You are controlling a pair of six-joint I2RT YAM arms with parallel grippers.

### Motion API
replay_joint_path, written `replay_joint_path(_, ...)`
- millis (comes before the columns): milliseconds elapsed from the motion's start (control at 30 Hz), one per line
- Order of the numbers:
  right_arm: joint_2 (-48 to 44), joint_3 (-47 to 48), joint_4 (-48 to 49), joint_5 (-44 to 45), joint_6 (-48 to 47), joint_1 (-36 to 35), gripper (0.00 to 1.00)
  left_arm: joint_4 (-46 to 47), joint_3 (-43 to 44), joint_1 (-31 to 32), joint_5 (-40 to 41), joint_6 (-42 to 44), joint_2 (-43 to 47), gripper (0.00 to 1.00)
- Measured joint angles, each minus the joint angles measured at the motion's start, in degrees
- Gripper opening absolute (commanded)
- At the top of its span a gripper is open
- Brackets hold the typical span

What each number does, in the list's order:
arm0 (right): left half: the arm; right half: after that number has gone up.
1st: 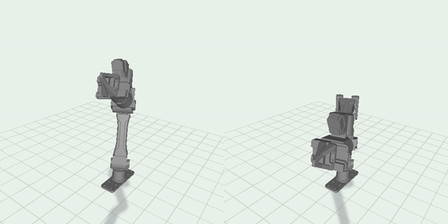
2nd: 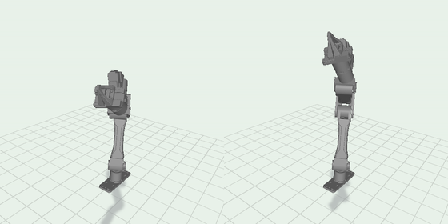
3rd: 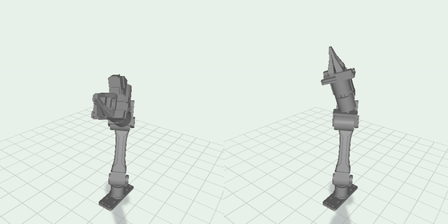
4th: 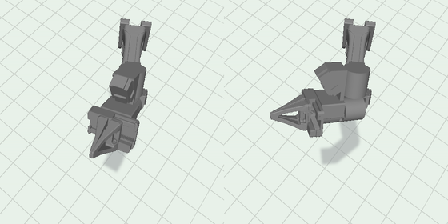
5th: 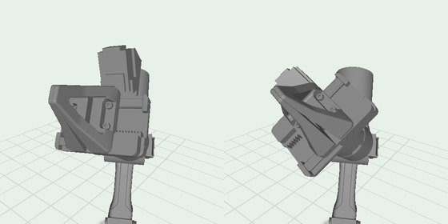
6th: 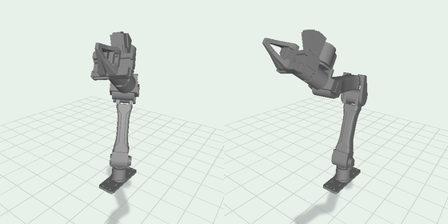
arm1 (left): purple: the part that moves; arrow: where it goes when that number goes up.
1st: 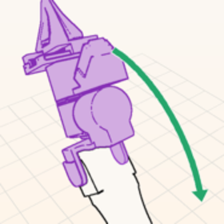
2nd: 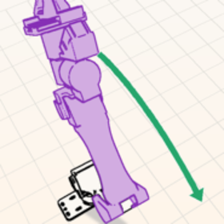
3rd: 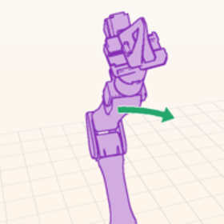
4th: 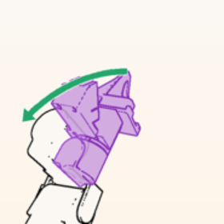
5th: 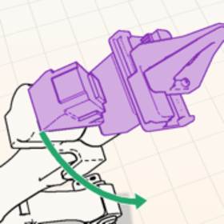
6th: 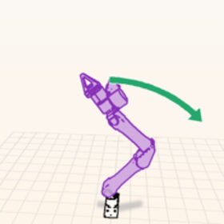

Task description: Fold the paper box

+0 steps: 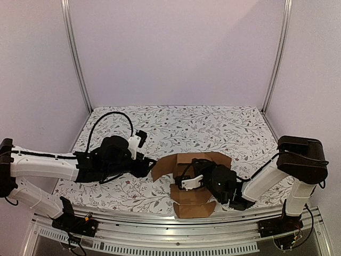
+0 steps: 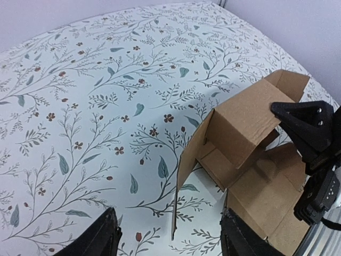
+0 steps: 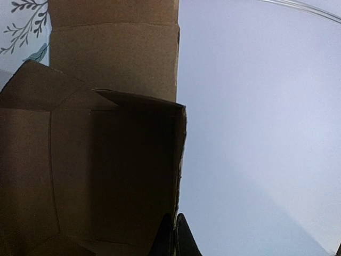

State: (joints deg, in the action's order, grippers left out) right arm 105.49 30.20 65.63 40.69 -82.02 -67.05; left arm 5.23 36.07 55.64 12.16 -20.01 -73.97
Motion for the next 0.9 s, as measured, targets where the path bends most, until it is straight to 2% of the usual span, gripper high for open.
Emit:
replay_joint_path(167,-2.27,2.99,-5.84,-0.52,1.92,1.60,0.00,2.34,-3.37,6.69,11.04,-8.63,2.38,0.58)
replay_joint_path(200,-2.86,3.82,-7.32,-0.52,2.56,2.01,0.00,2.56,-3.39,9.07,14.27,-10.29,1.60,0.53)
replay_joint_path(267,-3.74,5.22,-9.18,-0.52,3.65,2.78,0.00,3.74,-3.34,13.33,18.84,-12.20,-0.13,0.35)
replay_joint_path(333,-4.28,5.88,-10.10,-0.55,4.44,3.17,0.00,6.25,-3.19,17.09,21.16,-12.98,-2.71,0.22)
replay_joint_path(400,-4.42,5.95,-10.88,-0.55,5.01,3.39,0.00,9.38,-2.60,19.52,21.64,-13.40,-6.32,0.12)
replay_joint_path(633,-4.37,5.95,-12.50,-0.59,5.99,3.43,0.00,18.47,1.79,20.39,21.77,-13.64,-20.98,0.06)
replay_joint_path(900,-4.24,5.95,-12.66,-0.57,6.36,3.43,0.00,21.35,7.98,20.35,22.40,-12.63,-29.79,0.00)
